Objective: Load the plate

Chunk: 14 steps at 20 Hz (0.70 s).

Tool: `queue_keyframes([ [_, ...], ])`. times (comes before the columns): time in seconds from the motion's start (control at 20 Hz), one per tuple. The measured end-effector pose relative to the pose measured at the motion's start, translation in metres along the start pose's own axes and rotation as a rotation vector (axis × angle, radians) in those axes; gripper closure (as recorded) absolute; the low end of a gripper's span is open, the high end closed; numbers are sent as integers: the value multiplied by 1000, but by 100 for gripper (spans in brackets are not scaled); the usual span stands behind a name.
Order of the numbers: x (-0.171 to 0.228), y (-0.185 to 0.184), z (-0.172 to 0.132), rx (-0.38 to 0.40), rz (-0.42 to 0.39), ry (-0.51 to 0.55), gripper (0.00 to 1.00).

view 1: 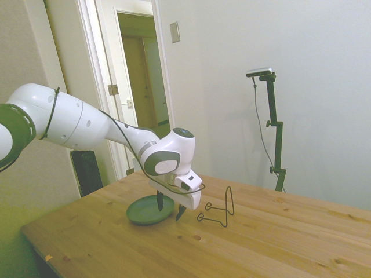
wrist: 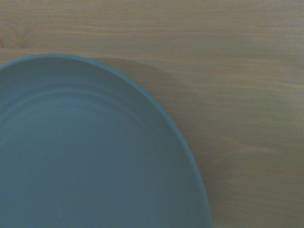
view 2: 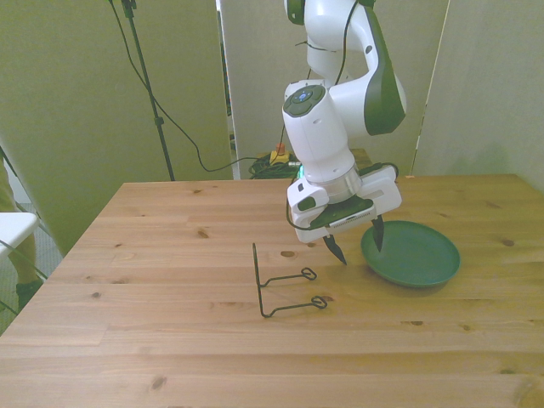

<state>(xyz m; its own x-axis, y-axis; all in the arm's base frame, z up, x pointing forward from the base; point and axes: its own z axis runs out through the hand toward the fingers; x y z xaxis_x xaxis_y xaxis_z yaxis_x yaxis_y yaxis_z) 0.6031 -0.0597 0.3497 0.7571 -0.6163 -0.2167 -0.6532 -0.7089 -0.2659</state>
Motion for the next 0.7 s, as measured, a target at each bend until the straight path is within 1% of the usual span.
queue_keyframes([
  [0.7,5,-15,13,3,-12,-30,100],
])
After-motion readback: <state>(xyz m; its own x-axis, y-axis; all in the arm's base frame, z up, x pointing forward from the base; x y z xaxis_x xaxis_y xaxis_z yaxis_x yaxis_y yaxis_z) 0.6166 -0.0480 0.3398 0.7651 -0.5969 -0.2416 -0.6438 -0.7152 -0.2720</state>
